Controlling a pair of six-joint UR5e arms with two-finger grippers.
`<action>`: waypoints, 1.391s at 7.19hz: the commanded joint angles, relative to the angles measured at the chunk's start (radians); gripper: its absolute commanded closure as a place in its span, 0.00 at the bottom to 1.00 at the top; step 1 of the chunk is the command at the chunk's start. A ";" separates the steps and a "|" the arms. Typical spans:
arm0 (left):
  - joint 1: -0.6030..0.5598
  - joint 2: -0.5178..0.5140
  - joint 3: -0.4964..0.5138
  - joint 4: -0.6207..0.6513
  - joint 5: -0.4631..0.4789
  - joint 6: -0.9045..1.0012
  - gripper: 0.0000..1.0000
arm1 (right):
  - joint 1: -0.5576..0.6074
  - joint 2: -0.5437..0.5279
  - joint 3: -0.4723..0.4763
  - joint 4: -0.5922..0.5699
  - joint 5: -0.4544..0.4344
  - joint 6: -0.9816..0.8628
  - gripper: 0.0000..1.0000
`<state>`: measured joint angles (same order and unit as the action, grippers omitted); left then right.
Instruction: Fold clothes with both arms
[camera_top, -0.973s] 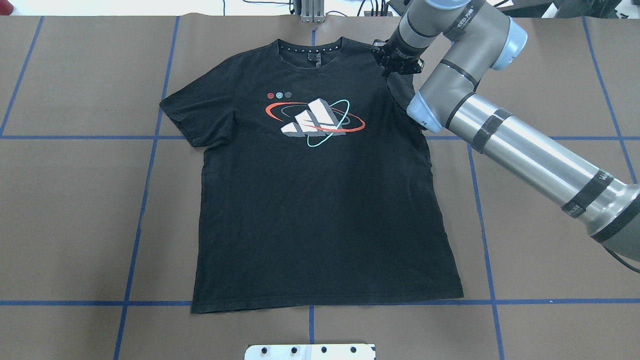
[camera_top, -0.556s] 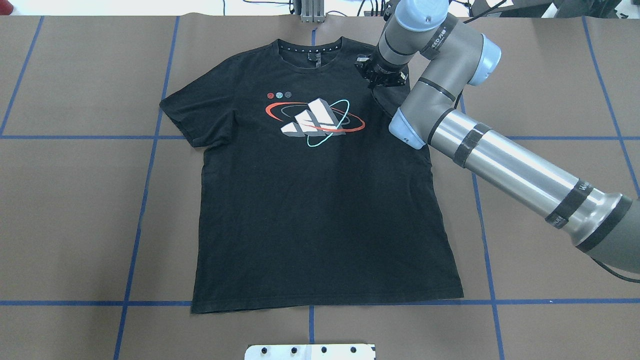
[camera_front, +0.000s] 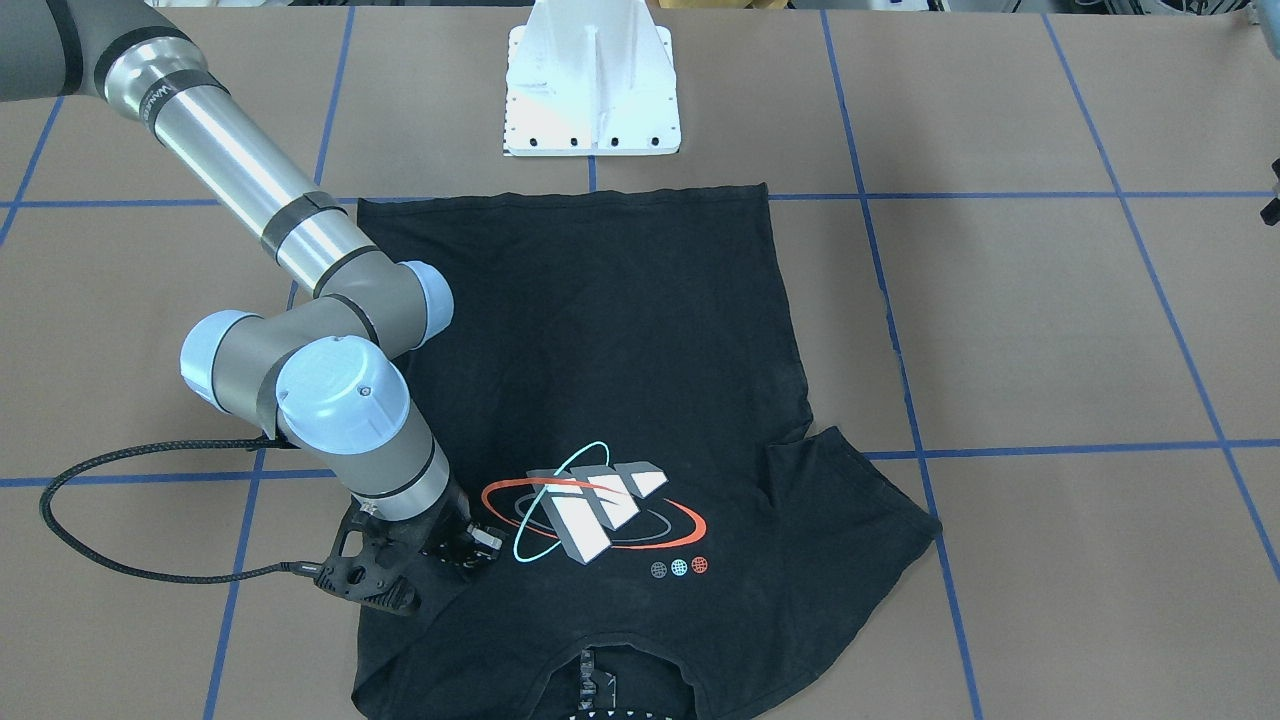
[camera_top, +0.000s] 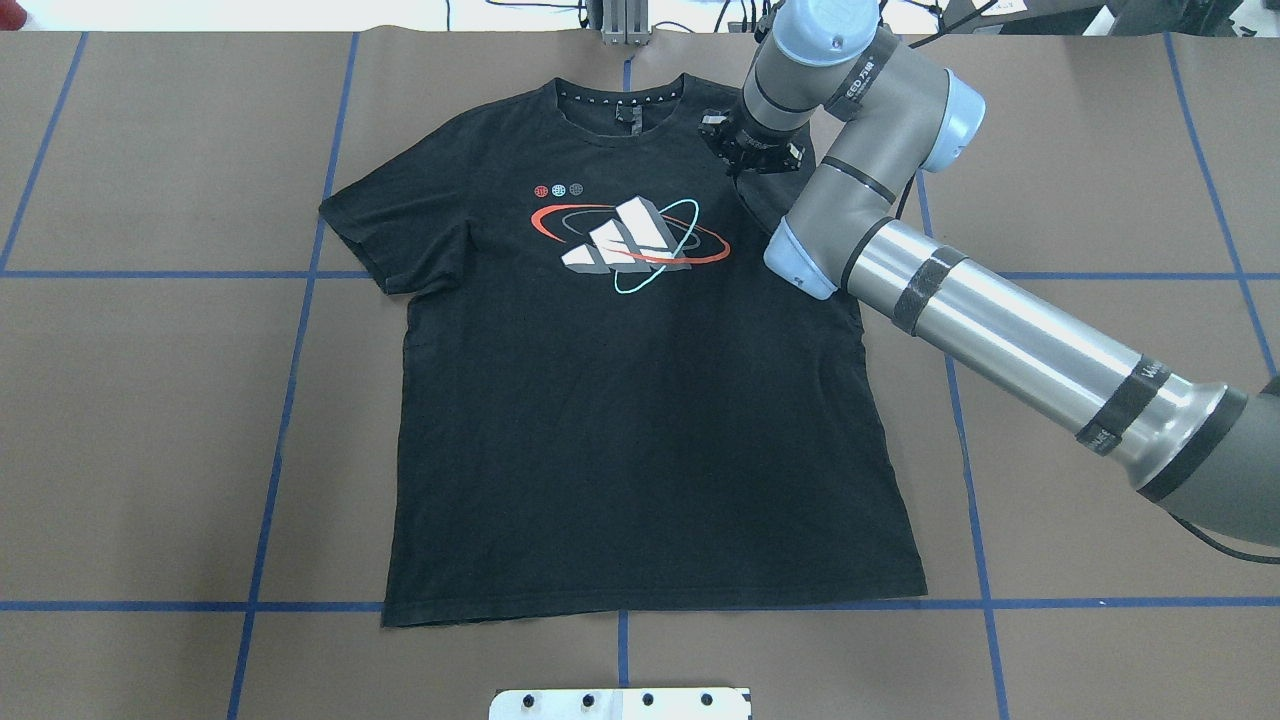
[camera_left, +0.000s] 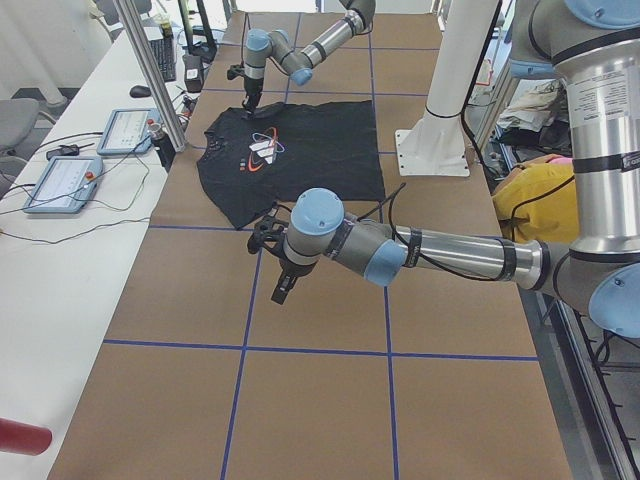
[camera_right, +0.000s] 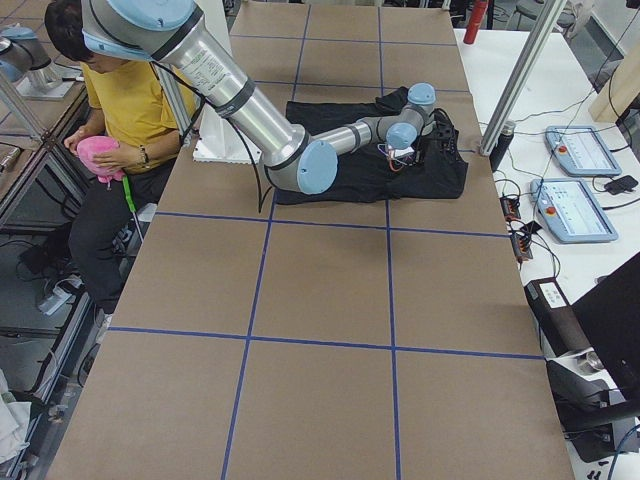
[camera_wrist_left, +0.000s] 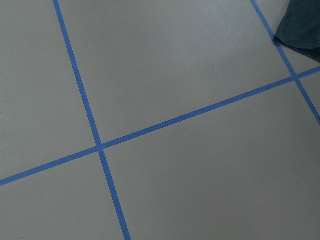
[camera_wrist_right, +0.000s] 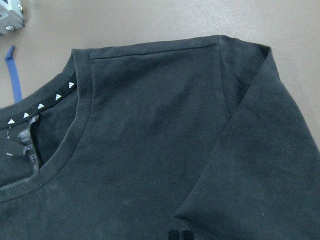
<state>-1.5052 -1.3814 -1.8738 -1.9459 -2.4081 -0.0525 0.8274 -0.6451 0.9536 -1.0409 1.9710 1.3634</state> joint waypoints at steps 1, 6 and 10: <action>0.035 -0.074 0.010 -0.002 0.000 -0.114 0.00 | -0.016 0.022 -0.001 -0.001 -0.032 0.000 0.01; 0.325 -0.502 0.270 -0.066 0.013 -0.475 0.00 | -0.040 -0.107 0.282 -0.013 0.017 0.117 0.00; 0.430 -0.721 0.767 -0.439 0.032 -0.524 0.06 | -0.085 -0.424 0.692 -0.068 0.043 0.178 0.00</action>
<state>-1.1092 -2.0634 -1.2199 -2.2752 -2.3881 -0.5432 0.7566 -1.0127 1.5731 -1.0916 2.0107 1.5363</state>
